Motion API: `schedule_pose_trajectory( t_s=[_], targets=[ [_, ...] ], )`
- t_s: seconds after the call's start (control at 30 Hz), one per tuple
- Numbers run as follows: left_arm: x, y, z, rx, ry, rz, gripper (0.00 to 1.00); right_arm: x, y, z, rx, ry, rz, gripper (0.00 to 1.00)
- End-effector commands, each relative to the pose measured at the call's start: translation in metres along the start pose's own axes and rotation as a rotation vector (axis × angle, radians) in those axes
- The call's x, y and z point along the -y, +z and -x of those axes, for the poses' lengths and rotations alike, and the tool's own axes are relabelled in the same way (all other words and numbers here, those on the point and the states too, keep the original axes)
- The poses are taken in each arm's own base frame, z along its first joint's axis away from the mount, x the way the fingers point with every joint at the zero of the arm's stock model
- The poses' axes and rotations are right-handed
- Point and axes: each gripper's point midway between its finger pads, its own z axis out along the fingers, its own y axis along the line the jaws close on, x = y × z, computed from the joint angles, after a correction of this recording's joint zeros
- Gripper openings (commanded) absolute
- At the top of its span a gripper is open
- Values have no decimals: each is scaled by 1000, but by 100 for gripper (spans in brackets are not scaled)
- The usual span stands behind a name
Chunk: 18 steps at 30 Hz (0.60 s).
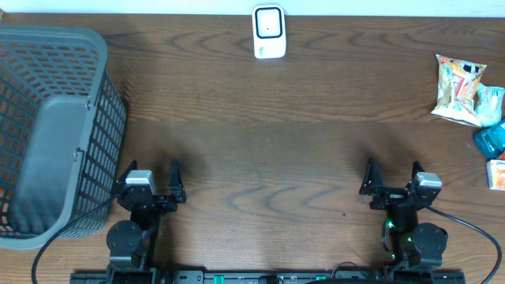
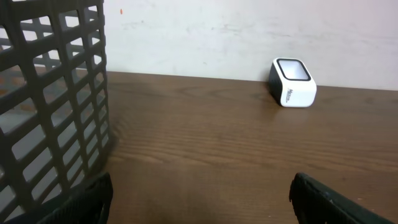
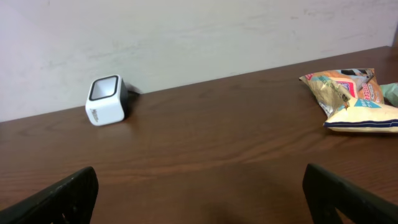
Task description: Scan the item barcode
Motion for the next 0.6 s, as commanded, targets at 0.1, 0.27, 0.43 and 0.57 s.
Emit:
schedule_pose_trajectory(
  t_s=[0.1, 0.27, 0.43, 0.57],
  targets=[
    [2, 2, -15, -35, 17, -17, 91, 4, 0, 0, 3, -155, -24, 99],
    [2, 2, -15, -35, 17, -17, 91, 4, 0, 0, 1, -394, -23, 99],
    [2, 2, -15, -35, 17, -17, 91, 4, 0, 0, 1, -394, -23, 99],
    [2, 2, -15, -34, 17, -18, 91, 4, 0, 0, 1, -394, -23, 99]
  ],
)
